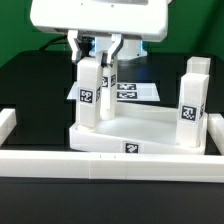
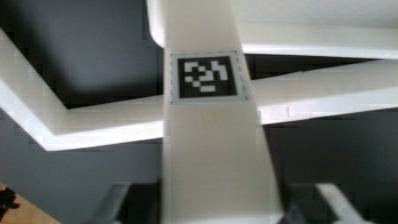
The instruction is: Assemble desk
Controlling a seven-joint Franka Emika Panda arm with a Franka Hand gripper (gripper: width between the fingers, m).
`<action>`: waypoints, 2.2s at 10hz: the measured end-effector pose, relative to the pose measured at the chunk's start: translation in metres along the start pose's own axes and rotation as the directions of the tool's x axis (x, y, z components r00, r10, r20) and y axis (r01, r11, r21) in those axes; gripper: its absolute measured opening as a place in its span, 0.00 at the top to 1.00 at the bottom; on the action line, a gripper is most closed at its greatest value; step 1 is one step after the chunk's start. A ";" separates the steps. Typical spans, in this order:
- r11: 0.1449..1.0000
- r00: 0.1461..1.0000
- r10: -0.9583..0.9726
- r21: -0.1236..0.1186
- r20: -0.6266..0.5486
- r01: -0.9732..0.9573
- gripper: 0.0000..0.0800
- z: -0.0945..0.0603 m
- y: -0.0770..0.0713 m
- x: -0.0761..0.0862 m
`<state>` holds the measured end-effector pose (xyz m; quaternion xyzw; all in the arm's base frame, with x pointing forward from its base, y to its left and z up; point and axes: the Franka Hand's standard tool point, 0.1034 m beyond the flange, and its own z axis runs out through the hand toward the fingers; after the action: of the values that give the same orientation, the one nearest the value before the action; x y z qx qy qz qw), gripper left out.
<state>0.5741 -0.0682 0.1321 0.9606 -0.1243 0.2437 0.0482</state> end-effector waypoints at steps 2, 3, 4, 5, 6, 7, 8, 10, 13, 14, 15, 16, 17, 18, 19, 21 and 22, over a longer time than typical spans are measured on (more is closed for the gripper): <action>1.000 1.000 -0.001 0.000 0.003 0.001 0.25 0.000 0.000 0.001; 1.000 1.000 0.000 0.001 0.001 0.000 0.25 -0.001 0.001 0.004; 1.000 1.000 0.002 0.003 0.005 -0.002 0.21 -0.002 0.002 0.005; 1.000 1.000 0.006 0.008 0.009 -0.006 0.19 -0.005 0.002 0.007; 1.000 1.000 0.011 0.014 0.017 -0.011 0.19 -0.008 0.002 0.009; 1.000 1.000 0.013 0.020 0.026 -0.014 0.19 -0.012 0.004 0.014; 1.000 0.999 0.013 0.024 0.029 -0.014 0.19 -0.014 0.007 0.021; 1.000 1.000 0.010 0.022 0.029 -0.011 0.19 -0.012 0.006 0.019; 1.000 0.998 0.013 0.020 0.063 -0.014 0.19 -0.006 0.008 0.014; 0.999 0.990 0.018 0.032 0.142 -0.022 0.19 -0.002 0.006 0.008; 0.998 0.975 0.022 0.045 0.220 -0.033 0.19 -0.001 0.006 0.008; 0.998 0.970 0.027 0.043 0.243 -0.038 0.19 0.002 0.010 0.010; 0.998 0.944 0.029 0.050 0.328 -0.048 0.19 0.004 0.011 0.002; 0.997 0.918 0.027 0.057 0.396 -0.054 0.19 0.003 0.011 0.003; 0.997 0.904 0.023 0.060 0.426 -0.053 0.19 0.006 0.010 0.006; 0.997 0.885 0.019 0.060 0.465 -0.053 0.19 0.009 0.007 0.004; 0.997 0.884 0.019 0.058 0.466 -0.052 0.19 0.010 0.008 0.004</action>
Offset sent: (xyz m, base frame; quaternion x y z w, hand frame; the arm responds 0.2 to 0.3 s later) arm 0.0034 -0.0047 0.0107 0.0070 -0.0166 -0.0169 0.9997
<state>0.5802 -0.0778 0.1252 0.9897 -0.1410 0.0114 -0.0207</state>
